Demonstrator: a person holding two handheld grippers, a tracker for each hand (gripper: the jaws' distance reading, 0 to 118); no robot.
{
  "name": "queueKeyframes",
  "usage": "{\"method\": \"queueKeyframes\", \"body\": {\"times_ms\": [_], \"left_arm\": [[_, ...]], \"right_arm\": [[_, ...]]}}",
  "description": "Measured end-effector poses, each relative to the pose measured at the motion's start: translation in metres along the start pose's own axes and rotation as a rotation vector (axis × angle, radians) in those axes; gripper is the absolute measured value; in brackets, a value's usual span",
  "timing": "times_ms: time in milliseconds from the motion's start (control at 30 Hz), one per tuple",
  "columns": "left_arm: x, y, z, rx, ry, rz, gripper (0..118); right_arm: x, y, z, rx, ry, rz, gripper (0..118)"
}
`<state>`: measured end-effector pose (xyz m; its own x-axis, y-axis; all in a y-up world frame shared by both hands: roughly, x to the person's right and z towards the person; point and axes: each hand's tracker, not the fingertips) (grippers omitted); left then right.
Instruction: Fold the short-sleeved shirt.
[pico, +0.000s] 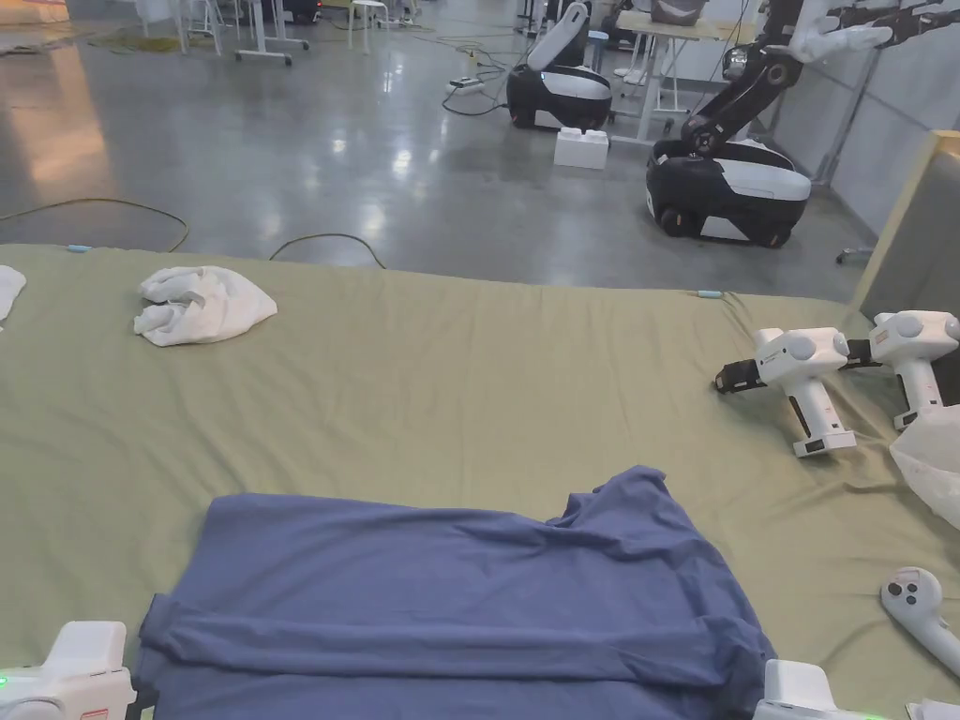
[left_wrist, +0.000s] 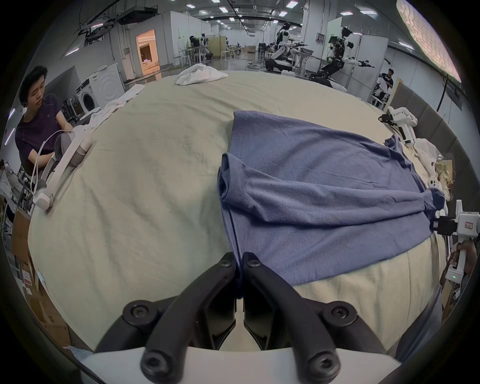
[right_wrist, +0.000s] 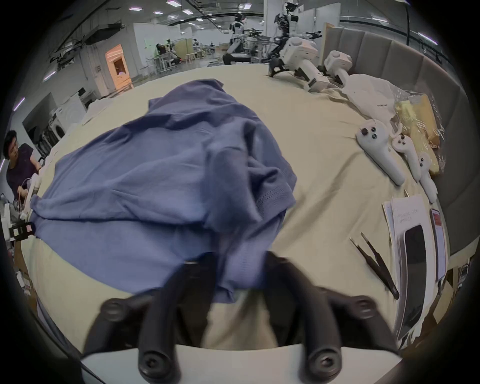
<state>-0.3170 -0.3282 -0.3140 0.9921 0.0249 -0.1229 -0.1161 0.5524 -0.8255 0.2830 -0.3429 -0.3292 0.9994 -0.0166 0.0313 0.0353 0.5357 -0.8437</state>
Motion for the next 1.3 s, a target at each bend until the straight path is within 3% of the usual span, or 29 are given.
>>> {"method": "queueKeyframes", "body": {"times_ms": [33,133,567,800,1300], "left_arm": [[0.0,-0.001,0.0,0.004,0.001,-0.001,0],[0.002,-0.002,0.002,0.012,0.002,-0.002,0],[-0.009,0.012,0.078,0.11,-0.046,0.02,0],[-0.024,-0.031,0.12,0.083,-0.07,0.081,0],[-0.031,-0.11,0.055,-0.056,-0.011,0.049,0]], "right_arm": [[-0.003,-0.001,0.006,0.009,0.013,0.012,12],[-0.011,-0.001,0.009,0.014,-0.006,0.063,7],[-0.008,0.021,0.103,0.075,-0.026,0.124,6],[-0.002,-0.019,0.131,0.034,-0.004,0.132,6],[-0.016,-0.101,0.079,-0.093,-0.059,0.153,8]]}}
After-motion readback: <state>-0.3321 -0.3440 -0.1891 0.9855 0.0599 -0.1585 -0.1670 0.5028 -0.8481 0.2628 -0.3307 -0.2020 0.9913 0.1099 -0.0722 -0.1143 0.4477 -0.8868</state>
